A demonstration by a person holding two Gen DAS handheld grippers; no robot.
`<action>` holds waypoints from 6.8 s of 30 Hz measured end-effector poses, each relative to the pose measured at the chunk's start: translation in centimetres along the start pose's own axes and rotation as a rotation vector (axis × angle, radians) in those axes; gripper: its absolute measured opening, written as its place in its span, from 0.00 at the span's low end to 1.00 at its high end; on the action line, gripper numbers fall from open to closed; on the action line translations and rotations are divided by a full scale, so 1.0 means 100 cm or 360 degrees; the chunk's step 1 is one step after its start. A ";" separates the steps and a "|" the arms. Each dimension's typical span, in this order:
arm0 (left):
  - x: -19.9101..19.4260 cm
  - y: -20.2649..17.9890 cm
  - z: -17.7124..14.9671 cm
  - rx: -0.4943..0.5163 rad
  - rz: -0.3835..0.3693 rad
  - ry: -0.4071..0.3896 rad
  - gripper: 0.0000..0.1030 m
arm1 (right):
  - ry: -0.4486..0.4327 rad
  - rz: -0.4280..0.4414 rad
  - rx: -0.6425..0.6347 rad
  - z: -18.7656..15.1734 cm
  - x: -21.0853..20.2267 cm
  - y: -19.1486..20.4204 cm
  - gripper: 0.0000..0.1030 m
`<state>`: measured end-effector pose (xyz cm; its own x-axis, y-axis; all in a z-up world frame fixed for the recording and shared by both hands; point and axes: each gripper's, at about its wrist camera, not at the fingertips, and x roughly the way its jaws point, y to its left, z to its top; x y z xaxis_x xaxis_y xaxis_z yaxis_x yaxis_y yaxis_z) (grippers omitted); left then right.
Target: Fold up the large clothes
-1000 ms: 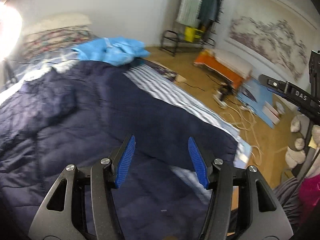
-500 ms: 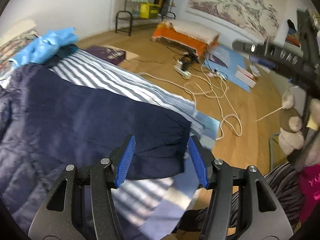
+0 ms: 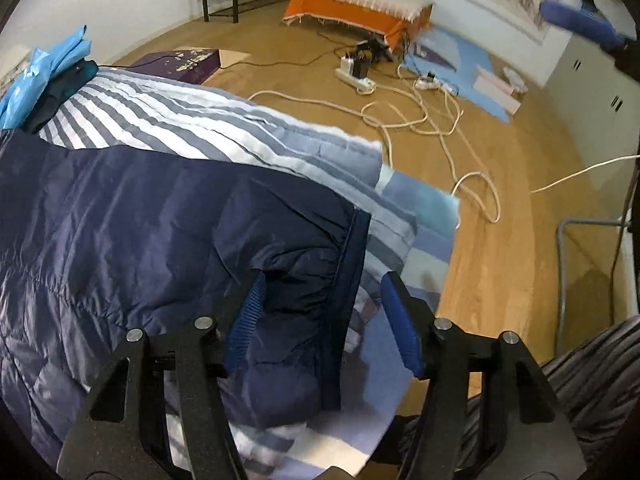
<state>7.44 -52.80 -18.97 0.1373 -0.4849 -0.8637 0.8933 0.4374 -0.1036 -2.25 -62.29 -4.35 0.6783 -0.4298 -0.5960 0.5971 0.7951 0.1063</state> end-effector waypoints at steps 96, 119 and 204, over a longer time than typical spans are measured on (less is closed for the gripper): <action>-0.222 0.638 -0.273 -0.1743 0.0655 -0.0525 0.08 | 0.0447 0.0555 -0.0980 -0.055 0.068 0.390 0.73; -0.409 0.451 -0.345 -0.1558 0.0827 -0.0605 0.45 | 0.0216 0.0746 -0.0746 -0.036 0.025 0.341 0.74; -0.335 0.273 -0.529 -0.1854 0.0257 -0.0363 0.03 | 0.0825 0.0943 -0.0473 -0.139 -0.016 0.171 0.44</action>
<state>4.62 15.45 -18.93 0.3902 -0.4330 -0.8126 -0.0500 0.8712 -0.4883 0.96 -42.04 -12.60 0.5184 0.2873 -0.8055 0.0174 0.9382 0.3458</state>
